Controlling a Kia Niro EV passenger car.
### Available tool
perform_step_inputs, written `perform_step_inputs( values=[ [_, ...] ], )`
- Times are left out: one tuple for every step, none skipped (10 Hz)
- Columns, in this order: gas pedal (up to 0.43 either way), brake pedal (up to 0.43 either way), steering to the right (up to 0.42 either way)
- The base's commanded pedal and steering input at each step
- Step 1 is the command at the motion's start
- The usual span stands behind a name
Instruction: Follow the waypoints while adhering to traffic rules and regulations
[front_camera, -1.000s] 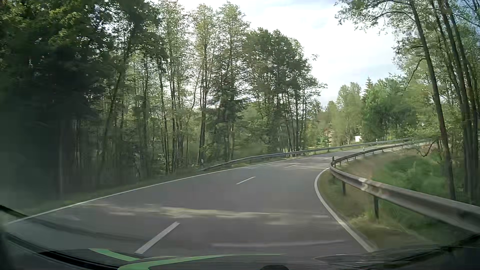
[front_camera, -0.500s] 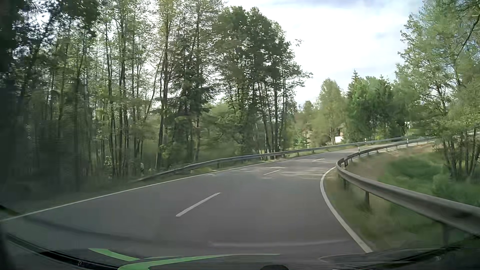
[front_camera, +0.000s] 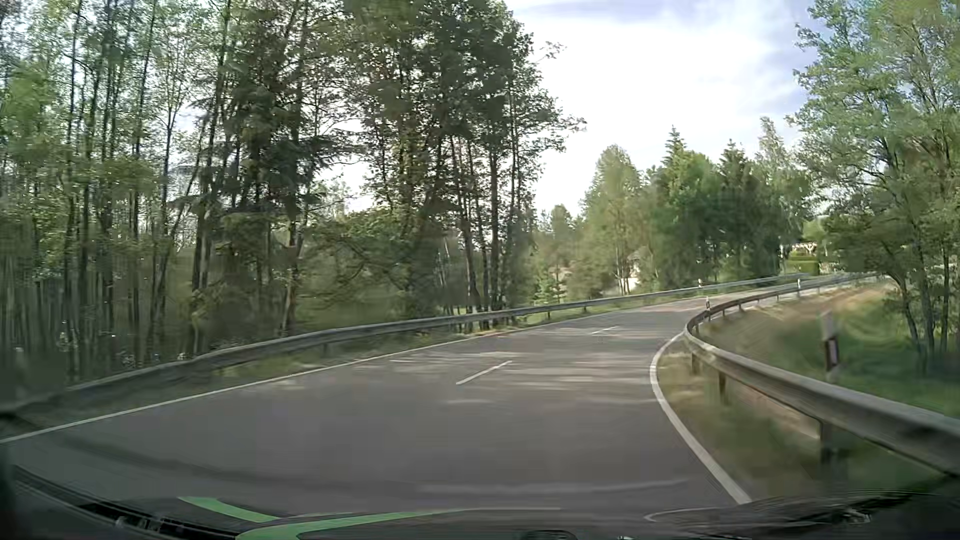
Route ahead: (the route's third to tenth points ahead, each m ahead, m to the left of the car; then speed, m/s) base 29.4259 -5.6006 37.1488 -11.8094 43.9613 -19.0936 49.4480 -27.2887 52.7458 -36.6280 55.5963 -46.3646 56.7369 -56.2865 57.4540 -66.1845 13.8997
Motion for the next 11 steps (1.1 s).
perform_step_inputs(
  values=[
    [0.000, 0.000, 0.077],
    [0.000, 0.000, 0.079],
    [0.000, 0.000, 0.080],
    [0.000, 0.000, 0.080],
    [0.008, 0.000, 0.082],
    [0.028, 0.000, 0.084],
    [0.047, 0.000, 0.084],
    [0.047, 0.000, 0.087],
    [0.039, 0.000, 0.089],
    [0.039, 0.000, 0.092],
    [0.039, 0.000, 0.093]
  ],
)
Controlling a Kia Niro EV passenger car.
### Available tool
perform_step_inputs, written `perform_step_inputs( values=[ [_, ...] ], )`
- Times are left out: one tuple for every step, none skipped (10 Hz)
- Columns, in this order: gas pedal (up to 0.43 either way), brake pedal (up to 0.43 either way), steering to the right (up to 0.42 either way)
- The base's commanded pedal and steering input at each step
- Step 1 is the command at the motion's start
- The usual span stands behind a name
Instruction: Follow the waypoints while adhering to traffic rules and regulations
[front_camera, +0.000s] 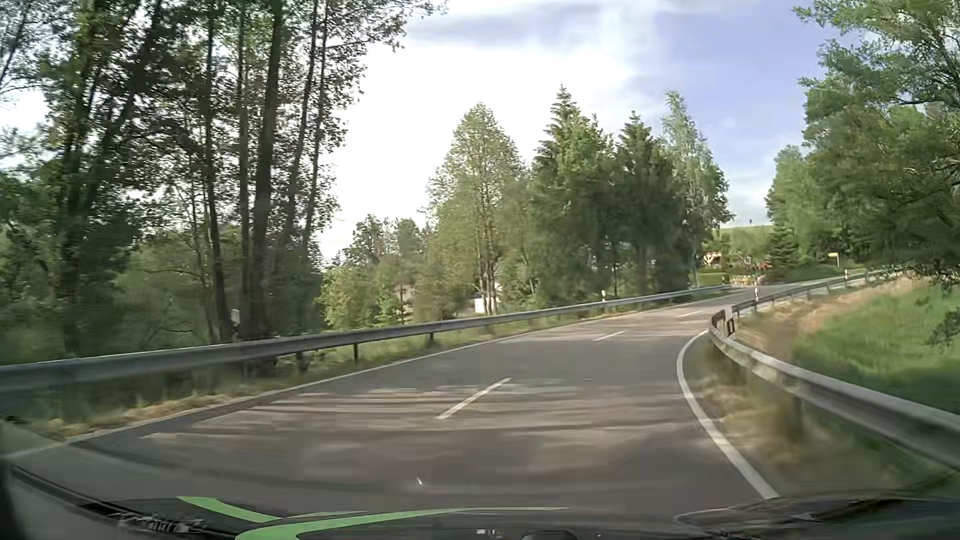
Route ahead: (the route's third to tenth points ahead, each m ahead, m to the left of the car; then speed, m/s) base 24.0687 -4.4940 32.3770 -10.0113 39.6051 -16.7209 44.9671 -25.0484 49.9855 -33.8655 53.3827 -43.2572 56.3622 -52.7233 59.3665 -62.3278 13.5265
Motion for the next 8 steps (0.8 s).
perform_step_inputs(
  values=[
    [0.039, 0.000, 0.096],
    [0.039, 0.000, 0.101],
    [0.039, 0.000, 0.102],
    [0.039, 0.000, 0.103],
    [0.039, 0.000, 0.102],
    [0.067, 0.000, 0.103],
    [0.079, 0.000, 0.104],
    [0.098, 0.000, 0.103]
  ],
)
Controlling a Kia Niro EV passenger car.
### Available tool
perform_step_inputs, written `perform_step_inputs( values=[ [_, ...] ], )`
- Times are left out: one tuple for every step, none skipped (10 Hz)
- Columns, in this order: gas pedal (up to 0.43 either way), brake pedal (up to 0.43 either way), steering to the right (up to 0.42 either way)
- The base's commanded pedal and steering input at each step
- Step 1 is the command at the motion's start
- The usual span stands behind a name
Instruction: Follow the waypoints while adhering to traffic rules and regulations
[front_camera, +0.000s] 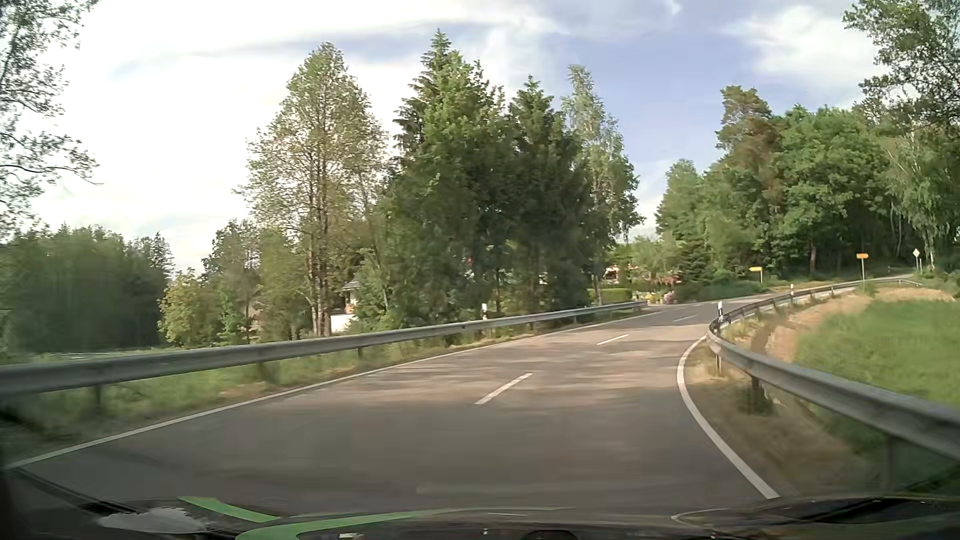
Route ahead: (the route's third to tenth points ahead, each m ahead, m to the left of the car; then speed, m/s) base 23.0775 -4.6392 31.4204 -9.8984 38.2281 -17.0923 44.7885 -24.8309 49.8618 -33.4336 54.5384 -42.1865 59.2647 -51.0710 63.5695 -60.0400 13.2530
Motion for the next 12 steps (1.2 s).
perform_step_inputs(
  values=[
    [0.118, 0.000, 0.102],
    [0.118, 0.000, 0.103],
    [0.118, 0.000, 0.103],
    [0.118, 0.000, 0.103],
    [0.118, 0.000, 0.103],
    [0.118, 0.000, 0.103],
    [0.130, 0.000, 0.103],
    [0.138, 0.000, 0.103],
    [0.150, 0.000, 0.103],
    [0.169, 0.000, 0.102],
    [0.189, 0.000, 0.099],
    [0.209, 0.000, 0.094]
  ],
)
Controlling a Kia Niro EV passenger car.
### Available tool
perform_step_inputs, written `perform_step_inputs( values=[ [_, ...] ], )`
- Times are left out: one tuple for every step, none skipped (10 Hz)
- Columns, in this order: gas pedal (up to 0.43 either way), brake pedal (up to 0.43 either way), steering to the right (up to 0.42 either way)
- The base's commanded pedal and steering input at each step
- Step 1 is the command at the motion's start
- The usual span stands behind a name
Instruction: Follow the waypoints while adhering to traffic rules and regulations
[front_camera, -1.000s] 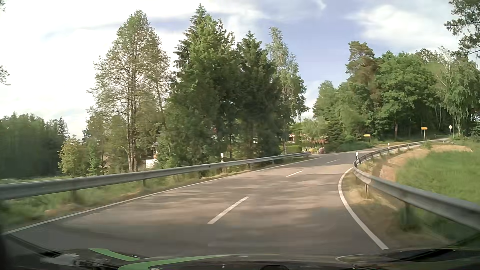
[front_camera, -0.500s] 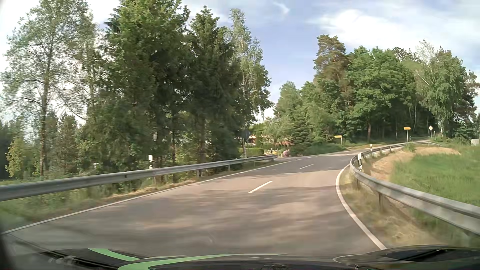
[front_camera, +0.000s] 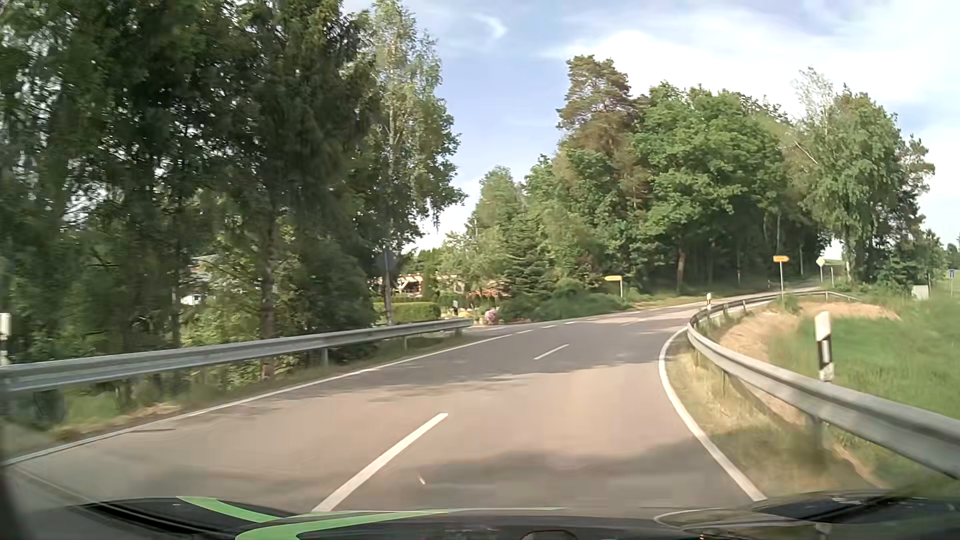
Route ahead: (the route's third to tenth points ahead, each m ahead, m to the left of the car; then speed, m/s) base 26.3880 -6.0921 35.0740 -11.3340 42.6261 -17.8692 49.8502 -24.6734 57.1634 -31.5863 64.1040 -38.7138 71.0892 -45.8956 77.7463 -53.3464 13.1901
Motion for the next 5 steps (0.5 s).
perform_step_inputs(
  values=[
    [0.220, 0.000, 0.092],
    [0.220, 0.000, 0.091],
    [0.220, 0.000, 0.091],
    [0.220, 0.000, 0.090],
    [0.220, 0.000, 0.086]
  ],
)
